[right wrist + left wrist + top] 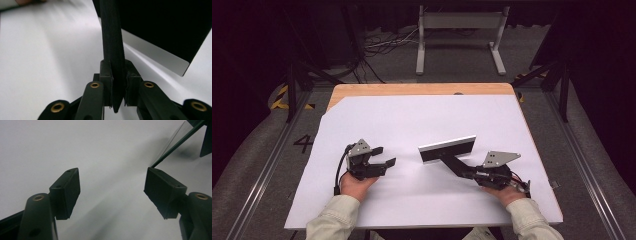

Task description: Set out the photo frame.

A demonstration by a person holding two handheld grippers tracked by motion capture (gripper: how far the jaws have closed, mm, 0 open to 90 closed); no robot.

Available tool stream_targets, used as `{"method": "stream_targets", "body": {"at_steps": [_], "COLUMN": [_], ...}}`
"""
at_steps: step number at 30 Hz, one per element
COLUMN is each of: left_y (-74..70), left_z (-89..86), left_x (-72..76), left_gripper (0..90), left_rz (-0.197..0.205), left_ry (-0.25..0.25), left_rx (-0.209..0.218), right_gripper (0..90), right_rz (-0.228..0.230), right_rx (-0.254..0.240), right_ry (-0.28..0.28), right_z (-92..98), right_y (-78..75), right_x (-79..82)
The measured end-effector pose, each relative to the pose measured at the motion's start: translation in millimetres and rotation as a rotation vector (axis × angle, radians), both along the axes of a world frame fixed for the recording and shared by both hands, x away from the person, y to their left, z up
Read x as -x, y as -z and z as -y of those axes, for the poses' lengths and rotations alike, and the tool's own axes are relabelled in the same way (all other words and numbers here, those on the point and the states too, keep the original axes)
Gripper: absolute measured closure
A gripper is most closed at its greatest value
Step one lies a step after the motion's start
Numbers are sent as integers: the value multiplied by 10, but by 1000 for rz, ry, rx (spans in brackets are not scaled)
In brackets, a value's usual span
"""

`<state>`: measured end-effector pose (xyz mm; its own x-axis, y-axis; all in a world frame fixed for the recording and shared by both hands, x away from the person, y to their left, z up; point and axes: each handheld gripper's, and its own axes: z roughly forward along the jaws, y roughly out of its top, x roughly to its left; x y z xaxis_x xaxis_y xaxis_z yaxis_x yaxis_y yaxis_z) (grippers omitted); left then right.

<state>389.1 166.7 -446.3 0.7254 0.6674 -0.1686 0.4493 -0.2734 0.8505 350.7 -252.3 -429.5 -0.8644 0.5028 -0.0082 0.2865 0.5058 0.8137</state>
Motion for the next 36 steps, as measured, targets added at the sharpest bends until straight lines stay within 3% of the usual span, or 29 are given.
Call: {"method": "stream_targets", "body": {"at_steps": [3,13,18,30,36], "left_y": [-8,-9,-12,-55,-79], "left_z": [-3,-1,25,133,213], "left_x": [14,8,-14,-26,-13], "left_gripper": [294,295,295,290,288], "left_rz": [3,3,2,16,26], "left_ry": [6,0,4,40,67], "left_rx": [-3,-3,2,13,7], "right_gripper": [799,790,786,752,708], "right_rz": [7,-10,-2,12,43], "right_rx": [35,57,104,122,78], "right_ry": [-8,-3,-8,7,34], "right_z": [-9,-6,-12,13,140], "right_y": [17,50,86,63,-74], "right_x": [3,-10,2,21,48]}}
